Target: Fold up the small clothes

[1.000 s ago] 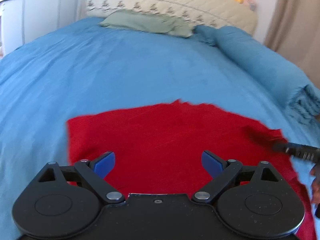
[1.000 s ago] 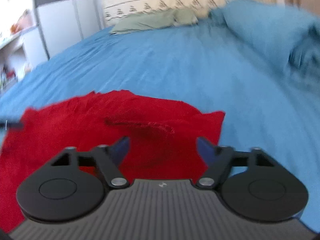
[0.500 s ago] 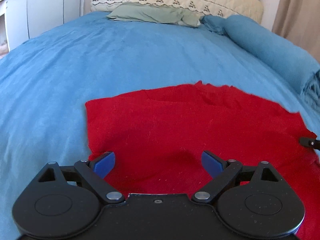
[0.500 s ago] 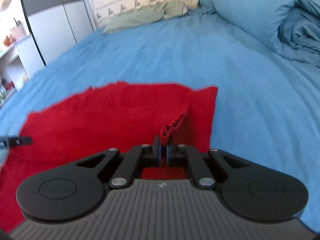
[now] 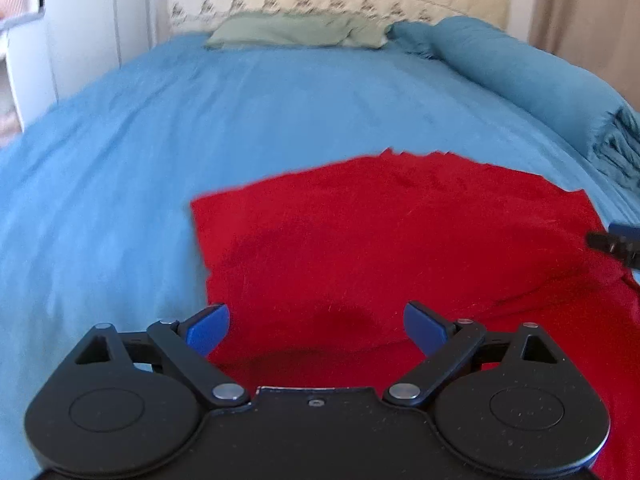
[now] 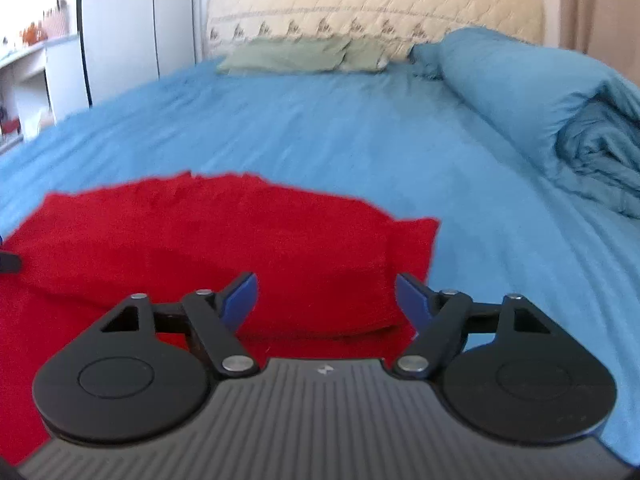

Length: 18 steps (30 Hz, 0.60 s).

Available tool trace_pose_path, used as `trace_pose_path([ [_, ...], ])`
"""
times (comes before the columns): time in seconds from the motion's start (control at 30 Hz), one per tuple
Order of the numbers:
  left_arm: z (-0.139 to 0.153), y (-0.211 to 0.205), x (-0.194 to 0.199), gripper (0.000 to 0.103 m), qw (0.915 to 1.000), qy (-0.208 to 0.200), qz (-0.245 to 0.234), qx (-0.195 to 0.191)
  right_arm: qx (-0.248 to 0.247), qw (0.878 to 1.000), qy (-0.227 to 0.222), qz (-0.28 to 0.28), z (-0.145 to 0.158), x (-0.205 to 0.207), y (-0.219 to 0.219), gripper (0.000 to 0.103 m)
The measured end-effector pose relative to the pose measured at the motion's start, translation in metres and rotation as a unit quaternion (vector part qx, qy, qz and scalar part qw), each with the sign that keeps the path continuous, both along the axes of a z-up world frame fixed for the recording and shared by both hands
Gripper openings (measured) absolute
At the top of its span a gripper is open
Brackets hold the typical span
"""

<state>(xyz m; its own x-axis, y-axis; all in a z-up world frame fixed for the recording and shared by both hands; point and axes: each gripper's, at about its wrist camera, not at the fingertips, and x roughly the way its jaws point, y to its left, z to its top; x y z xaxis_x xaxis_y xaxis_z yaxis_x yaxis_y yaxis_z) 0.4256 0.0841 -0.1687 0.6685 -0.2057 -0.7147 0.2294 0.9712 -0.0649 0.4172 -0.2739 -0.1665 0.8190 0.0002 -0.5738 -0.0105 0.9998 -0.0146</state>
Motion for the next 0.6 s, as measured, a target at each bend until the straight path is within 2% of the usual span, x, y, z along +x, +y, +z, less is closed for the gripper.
trace_pose_path([
  [0.07,-0.006,0.001,0.003,0.096,0.9999,0.009,0.007,-0.002,0.004,1.0,0.029,0.001,-0.011,0.008,0.003,0.089],
  [0.13,-0.006,0.0,0.001,0.096,0.9999,0.009,0.004,0.003,-0.001,1.0,0.031,0.001,-0.015,0.007,0.005,0.089],
  [0.23,0.009,0.002,-0.009,0.096,1.0,0.006,0.001,0.007,-0.003,0.999,0.034,0.001,-0.003,0.002,0.005,0.088],
  [0.37,0.05,0.014,-0.043,0.096,0.9996,-0.015,0.005,0.022,-0.004,1.0,0.014,0.006,0.035,-0.03,0.001,0.088],
  [0.47,0.082,0.028,-0.085,0.099,0.9988,-0.025,0.01,0.041,0.002,1.0,0.019,0.017,0.069,-0.069,-0.001,0.09],
  [0.5,0.09,0.032,-0.1,0.102,0.9988,-0.023,0.009,0.043,0.003,1.0,0.023,0.02,0.081,-0.086,-0.001,0.091],
  [0.57,0.102,0.042,-0.132,0.103,0.9988,-0.01,0.006,0.047,0.005,0.999,0.031,0.019,0.099,-0.12,-0.003,0.102],
  [0.6,0.104,0.046,-0.147,0.103,0.9989,0.003,0.007,0.046,0.009,0.999,0.034,0.018,0.107,-0.14,-0.003,0.103],
])
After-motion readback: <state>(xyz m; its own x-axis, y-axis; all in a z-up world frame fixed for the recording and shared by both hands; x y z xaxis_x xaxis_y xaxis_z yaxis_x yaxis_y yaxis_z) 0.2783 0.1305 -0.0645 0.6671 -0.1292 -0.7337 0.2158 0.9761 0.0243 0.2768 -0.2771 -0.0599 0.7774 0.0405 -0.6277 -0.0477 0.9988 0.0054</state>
